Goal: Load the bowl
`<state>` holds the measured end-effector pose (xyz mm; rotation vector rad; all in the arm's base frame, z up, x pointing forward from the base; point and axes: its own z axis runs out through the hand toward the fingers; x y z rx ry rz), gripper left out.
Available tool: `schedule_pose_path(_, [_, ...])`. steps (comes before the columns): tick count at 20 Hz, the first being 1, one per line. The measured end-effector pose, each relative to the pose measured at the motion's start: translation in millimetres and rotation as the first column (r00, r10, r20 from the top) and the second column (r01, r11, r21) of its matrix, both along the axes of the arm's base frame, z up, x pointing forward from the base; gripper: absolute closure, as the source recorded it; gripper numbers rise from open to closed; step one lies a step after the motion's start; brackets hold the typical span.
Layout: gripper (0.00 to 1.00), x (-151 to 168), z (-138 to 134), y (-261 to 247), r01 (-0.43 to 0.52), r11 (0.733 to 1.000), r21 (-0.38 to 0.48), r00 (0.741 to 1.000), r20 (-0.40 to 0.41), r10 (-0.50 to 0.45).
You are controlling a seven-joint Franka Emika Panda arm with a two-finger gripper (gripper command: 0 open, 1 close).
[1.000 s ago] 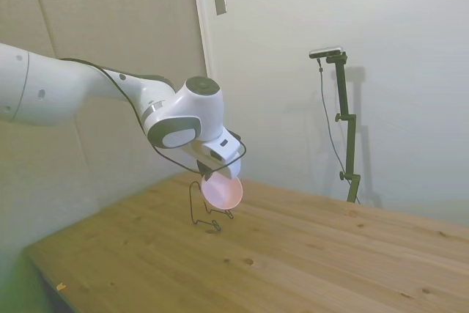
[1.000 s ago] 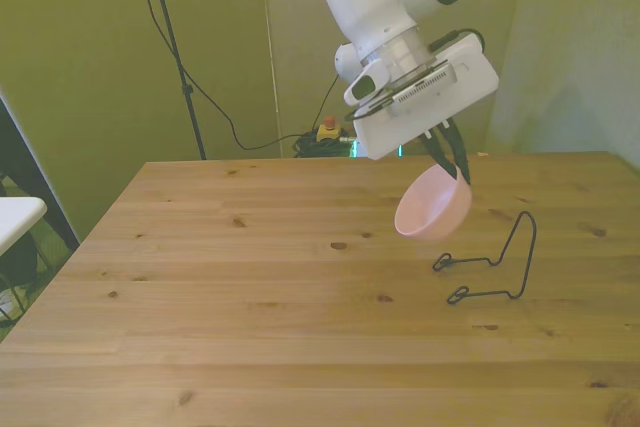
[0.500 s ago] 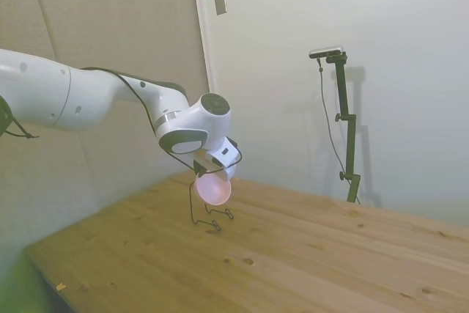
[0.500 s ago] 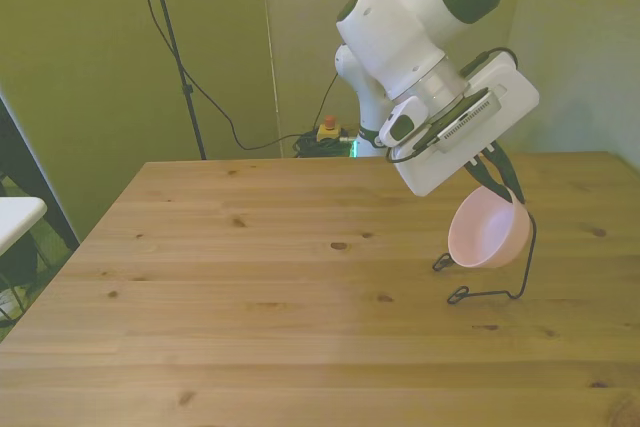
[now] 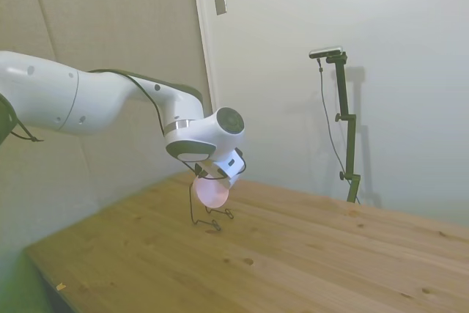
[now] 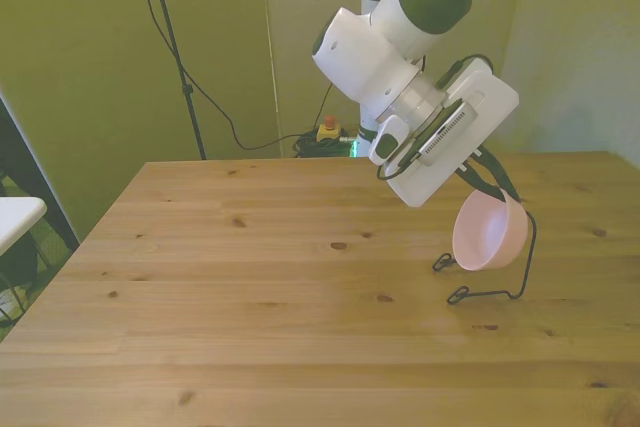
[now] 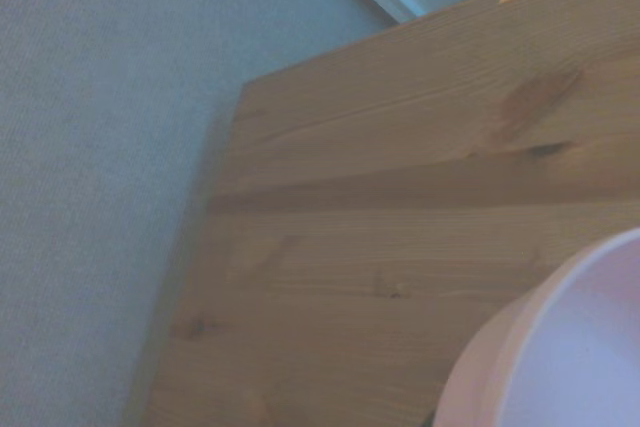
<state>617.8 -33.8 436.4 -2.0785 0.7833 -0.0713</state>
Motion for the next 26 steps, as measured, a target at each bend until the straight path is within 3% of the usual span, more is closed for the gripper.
schedule_pose_path(8, [1.00, 4.9, -27.0, 1.0, -0.002, 1.000, 0.030, 1.000, -0.021, 0.003])
schedule_pose_path(26, [1.00, 1.9, -42.5, 0.5, -0.002, 0.999, 0.032, 0.999, -0.046, 0.004])
